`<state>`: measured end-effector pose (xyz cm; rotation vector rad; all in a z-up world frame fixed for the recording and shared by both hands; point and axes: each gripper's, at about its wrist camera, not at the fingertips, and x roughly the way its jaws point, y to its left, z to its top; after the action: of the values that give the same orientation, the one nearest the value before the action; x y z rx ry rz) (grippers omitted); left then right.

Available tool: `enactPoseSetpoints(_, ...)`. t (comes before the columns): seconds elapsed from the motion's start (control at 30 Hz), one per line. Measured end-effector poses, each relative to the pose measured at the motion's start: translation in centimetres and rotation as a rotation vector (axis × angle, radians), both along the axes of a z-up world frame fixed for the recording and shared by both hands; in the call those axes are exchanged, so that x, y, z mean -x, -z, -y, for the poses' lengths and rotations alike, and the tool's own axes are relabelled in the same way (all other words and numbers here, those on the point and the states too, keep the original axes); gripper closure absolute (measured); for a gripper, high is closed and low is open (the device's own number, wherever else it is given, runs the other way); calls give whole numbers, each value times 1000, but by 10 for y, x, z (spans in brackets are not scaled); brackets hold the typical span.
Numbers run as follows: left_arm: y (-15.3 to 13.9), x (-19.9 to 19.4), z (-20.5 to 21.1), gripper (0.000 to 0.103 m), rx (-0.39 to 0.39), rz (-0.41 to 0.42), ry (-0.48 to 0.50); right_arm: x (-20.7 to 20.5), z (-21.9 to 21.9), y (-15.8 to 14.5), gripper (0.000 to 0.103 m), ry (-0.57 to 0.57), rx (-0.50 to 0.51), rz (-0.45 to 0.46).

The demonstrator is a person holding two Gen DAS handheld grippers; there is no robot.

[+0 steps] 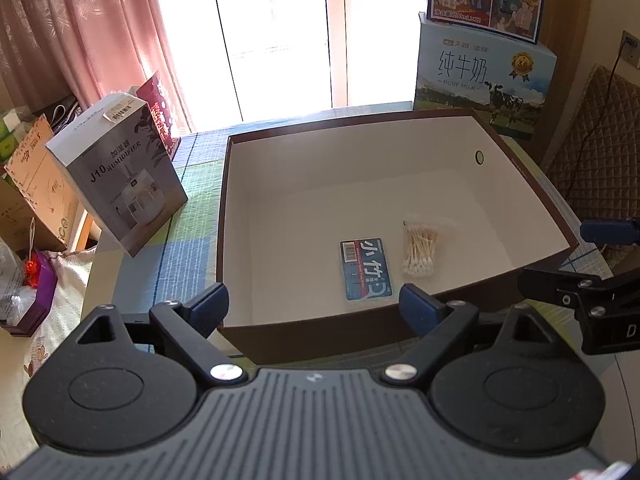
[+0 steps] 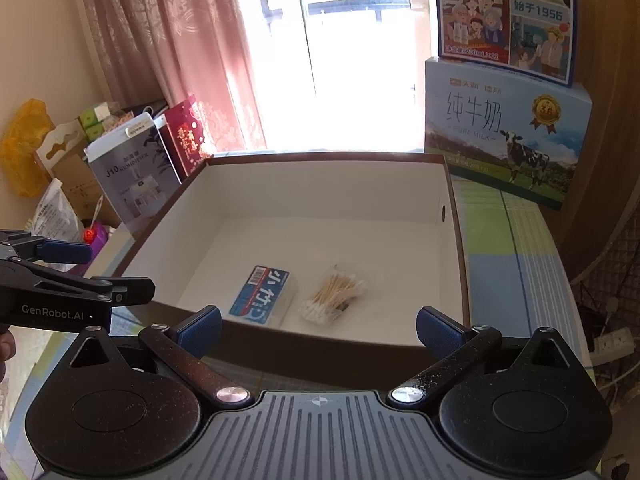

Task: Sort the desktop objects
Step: 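Withdraw both grippers from the box back toward the remaining items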

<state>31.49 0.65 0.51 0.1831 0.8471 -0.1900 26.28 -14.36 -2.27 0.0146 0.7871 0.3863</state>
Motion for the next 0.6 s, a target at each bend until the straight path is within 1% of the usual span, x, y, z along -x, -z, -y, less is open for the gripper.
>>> enactPoseSetpoints(0.3, -10, 50, -16, 12, 22, 27, -38, 51, 7, -11, 2, -15, -13, 31)
enactPoseSetpoints(0.6, -9, 101, -26, 12, 22, 15, -73, 92, 21, -14, 2, -35, -2, 40)
